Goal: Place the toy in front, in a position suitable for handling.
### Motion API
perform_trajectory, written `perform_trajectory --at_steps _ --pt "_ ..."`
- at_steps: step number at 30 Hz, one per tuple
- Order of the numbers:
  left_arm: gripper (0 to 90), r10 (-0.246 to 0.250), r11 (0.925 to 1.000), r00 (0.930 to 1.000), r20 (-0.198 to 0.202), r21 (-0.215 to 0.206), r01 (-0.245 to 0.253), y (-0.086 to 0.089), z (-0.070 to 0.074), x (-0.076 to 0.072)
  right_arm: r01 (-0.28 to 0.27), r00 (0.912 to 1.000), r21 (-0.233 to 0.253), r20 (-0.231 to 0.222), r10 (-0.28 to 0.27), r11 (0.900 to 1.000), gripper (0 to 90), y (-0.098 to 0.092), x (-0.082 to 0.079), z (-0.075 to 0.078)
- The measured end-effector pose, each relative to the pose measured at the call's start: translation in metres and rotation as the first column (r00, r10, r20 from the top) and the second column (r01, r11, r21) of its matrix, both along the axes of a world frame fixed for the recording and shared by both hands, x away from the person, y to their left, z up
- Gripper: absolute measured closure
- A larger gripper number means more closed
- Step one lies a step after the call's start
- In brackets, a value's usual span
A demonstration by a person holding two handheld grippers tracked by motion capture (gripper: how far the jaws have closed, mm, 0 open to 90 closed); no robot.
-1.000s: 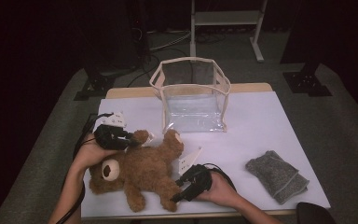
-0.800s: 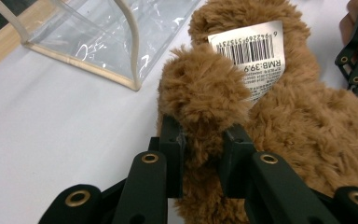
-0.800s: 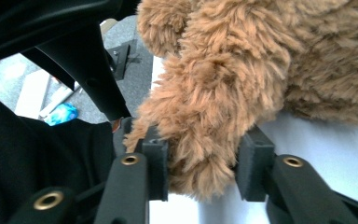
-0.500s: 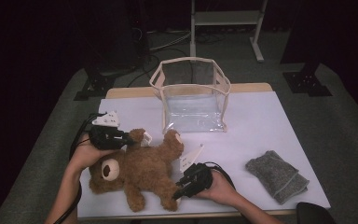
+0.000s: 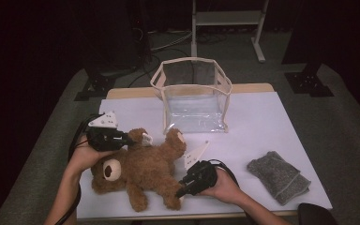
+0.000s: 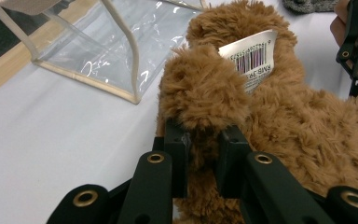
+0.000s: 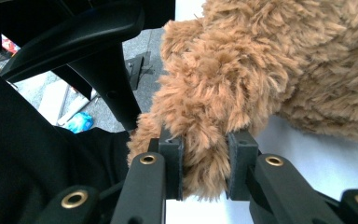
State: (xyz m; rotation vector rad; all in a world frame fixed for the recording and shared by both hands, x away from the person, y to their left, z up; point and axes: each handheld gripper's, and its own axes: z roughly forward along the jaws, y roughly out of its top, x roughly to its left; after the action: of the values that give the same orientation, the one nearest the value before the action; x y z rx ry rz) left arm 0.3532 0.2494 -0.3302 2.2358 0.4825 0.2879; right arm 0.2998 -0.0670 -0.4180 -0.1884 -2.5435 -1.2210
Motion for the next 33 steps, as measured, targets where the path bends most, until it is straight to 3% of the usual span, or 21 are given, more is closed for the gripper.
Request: perform_trajectory --at_steps 4,7,15,20,26,33 --pt "78.9 0.000 0.9994 1.0000 -0.005 -0.034 0.000 0.000 0.000 0.001 0.008 0.9998 0.024 -0.017 -0.008 1.000 72.3 -0.007 0.002 0.004" --pt "79.2 -0.001 0.9988 1.0000 -0.002 -0.050 0.001 0.000 0.004 0.001 0.009 0.9999 0.031 -0.004 -0.009 0.999 72.3 -0.010 0.003 0.007" --pt "79.1 -0.035 0.9965 0.9990 0.027 -0.074 0.037 -0.015 0.022 -0.001 0.024 0.9996 0.055 0.015 -0.025 0.998 72.3 -0.035 0.000 0.032" --pt "79.1 -0.081 0.9932 0.9956 0.047 -0.080 0.084 -0.041 0.035 0.000 0.042 0.9983 0.059 0.037 -0.044 0.997 72.3 -0.059 -0.005 0.048" --pt "79.0 -0.152 0.9840 0.9855 0.075 -0.082 0.158 -0.080 0.046 0.006 0.090 0.9943 0.047 0.052 -0.093 0.995 72.2 -0.099 -0.013 0.062" --pt "78.9 -0.223 0.9722 0.9716 0.080 -0.056 0.227 -0.124 0.047 0.014 0.152 0.9868 0.040 0.051 -0.154 0.988 72.3 -0.141 -0.019 0.064"
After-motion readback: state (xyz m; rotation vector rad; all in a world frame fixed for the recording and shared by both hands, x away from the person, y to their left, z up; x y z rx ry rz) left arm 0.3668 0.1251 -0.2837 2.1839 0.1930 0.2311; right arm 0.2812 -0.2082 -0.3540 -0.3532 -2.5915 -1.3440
